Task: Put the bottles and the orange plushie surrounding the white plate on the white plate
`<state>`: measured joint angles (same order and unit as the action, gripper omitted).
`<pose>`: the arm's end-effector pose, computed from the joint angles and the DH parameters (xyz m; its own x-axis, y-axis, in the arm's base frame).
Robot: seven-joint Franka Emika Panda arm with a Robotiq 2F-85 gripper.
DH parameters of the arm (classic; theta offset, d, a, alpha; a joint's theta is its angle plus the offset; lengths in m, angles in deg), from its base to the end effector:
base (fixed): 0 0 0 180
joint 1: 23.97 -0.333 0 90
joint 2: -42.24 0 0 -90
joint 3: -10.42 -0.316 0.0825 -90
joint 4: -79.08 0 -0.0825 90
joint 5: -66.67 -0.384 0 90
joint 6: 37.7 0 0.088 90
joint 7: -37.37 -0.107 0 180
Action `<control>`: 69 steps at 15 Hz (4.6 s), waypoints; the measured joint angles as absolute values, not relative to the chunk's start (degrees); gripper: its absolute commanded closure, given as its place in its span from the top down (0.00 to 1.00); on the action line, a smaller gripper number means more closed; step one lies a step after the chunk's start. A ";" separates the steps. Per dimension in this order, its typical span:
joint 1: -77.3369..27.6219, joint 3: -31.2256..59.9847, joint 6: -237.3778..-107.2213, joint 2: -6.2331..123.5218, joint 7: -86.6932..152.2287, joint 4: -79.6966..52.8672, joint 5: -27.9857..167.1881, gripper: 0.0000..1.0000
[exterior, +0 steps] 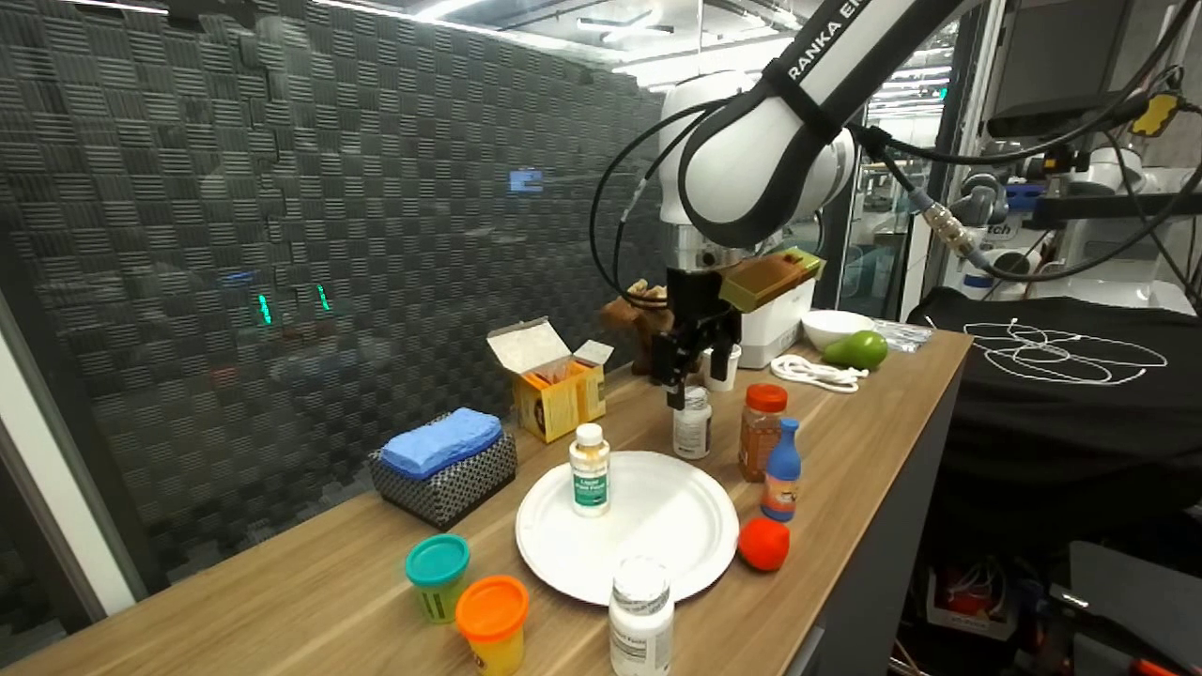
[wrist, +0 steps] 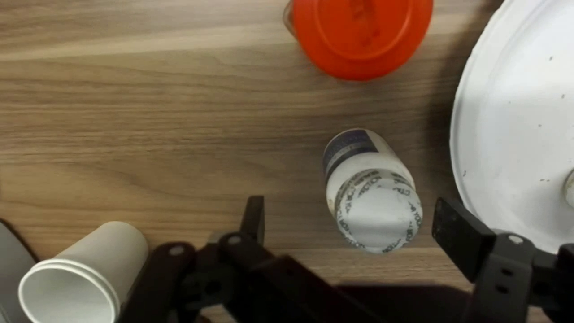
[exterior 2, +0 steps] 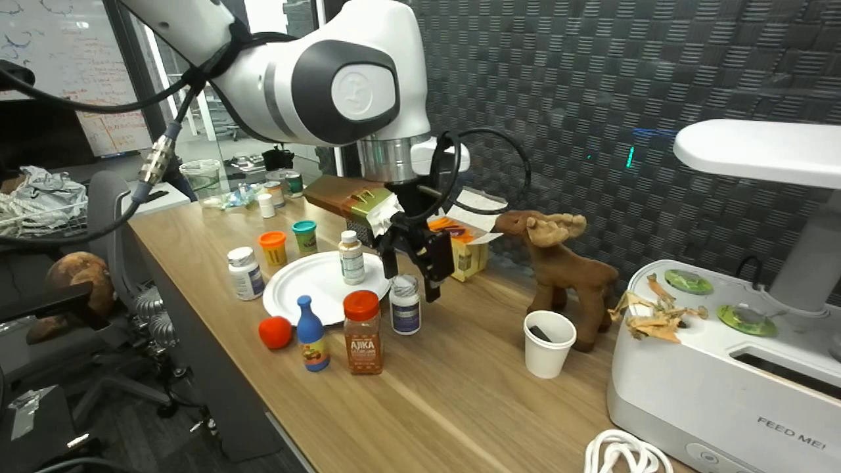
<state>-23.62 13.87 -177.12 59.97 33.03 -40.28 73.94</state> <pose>0.5877 -0.0387 0.2808 0.9982 -0.0418 0.0431 -0.0460 -0.9938 0.1014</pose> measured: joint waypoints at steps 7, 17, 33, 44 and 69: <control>-23.06 14.21 -178.99 59.92 33.03 -40.25 73.83 0.20; -28.70 12.82 -170.24 53.69 22.28 -40.07 78.14 0.20; -30.66 10.28 -182.07 55.51 17.02 -44.39 78.21 0.20; -30.73 9.45 -183.08 56.17 17.68 -45.53 76.06 0.20; -34.52 1.37 -173.63 39.96 13.07 -49.79 72.89 1.00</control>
<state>-34.52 1.37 -173.63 39.96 13.07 -49.79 72.89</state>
